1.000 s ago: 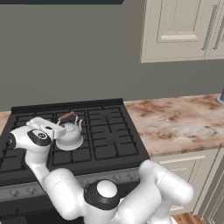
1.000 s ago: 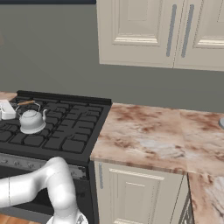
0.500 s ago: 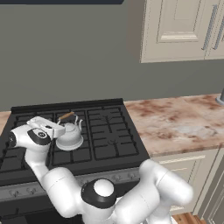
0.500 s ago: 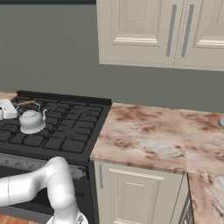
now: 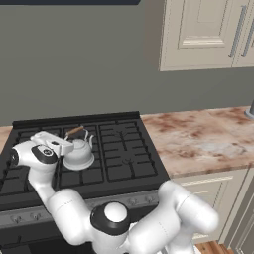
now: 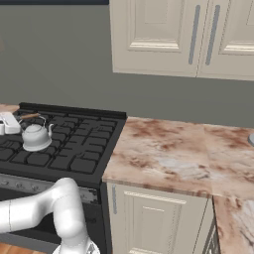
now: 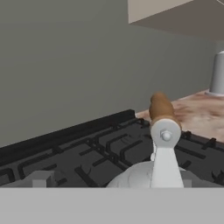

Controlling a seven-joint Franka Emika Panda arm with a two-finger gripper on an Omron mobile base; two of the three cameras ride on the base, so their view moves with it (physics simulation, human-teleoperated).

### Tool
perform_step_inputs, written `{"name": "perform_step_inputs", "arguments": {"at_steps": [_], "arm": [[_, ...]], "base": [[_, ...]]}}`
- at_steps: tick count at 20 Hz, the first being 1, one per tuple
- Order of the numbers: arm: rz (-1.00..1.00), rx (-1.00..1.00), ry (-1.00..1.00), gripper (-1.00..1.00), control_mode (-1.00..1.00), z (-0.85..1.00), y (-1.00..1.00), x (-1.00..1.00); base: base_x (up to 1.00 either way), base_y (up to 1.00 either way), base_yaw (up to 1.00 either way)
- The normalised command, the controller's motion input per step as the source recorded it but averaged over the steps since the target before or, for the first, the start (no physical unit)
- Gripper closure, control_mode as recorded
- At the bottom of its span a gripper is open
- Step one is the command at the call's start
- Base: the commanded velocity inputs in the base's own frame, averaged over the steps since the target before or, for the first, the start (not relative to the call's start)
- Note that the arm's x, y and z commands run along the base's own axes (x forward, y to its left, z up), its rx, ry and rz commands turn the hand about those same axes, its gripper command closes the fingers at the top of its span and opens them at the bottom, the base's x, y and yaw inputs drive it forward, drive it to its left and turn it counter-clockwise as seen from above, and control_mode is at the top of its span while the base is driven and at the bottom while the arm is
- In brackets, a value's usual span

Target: The kettle is done boiling. Turn off the stove, then wait for 300 timesteps before moving the kettle to the dining table.

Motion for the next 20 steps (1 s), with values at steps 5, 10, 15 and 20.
{"name": "perform_step_inputs", "arguments": {"at_steps": [5, 10, 15, 20], "arm": [[0.0, 0.0, 0.0, -1.0, -1.0, -0.09, 0.0, 0.13], [0.0, 0.0, 0.0, 1.0, -1.0, -0.1, 0.0, 0.03], [0.0, 0.0, 0.0, 1.0, -1.0, -0.08, 0.0, 0.0], [0.0, 0.0, -0.01, 1.0, -1.0, 0.0, 0.0, 0.0]], "base": [[0.0, 0.0, 0.0], [0.0, 0.0, 0.0], [0.0, 0.0, 0.0], [0.0, 0.0, 0.0]]}}
